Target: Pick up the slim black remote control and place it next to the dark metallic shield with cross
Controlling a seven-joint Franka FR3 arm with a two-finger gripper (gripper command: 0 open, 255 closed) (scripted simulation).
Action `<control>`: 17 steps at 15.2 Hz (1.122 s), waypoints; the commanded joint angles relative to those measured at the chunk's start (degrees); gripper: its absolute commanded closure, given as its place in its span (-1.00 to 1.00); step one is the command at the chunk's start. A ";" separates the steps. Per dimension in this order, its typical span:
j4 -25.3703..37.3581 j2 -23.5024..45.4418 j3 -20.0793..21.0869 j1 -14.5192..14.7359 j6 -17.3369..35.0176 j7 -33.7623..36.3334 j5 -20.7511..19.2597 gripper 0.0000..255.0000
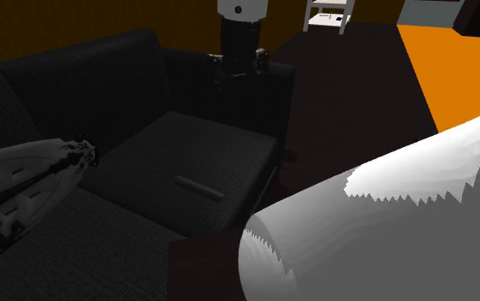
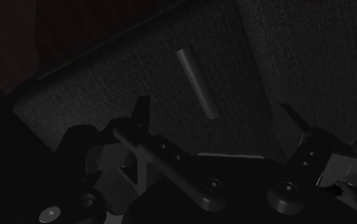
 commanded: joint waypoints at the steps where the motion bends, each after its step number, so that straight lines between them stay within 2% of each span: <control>1: -1.53 3.36 0.04 0.77 4.79 -1.71 0.40 -1.00; 9: -1.82 19.85 0.05 3.57 20.68 -9.19 2.63 -1.00; 17: 3.08 38.68 1.51 5.39 33.67 -17.44 6.09 -1.00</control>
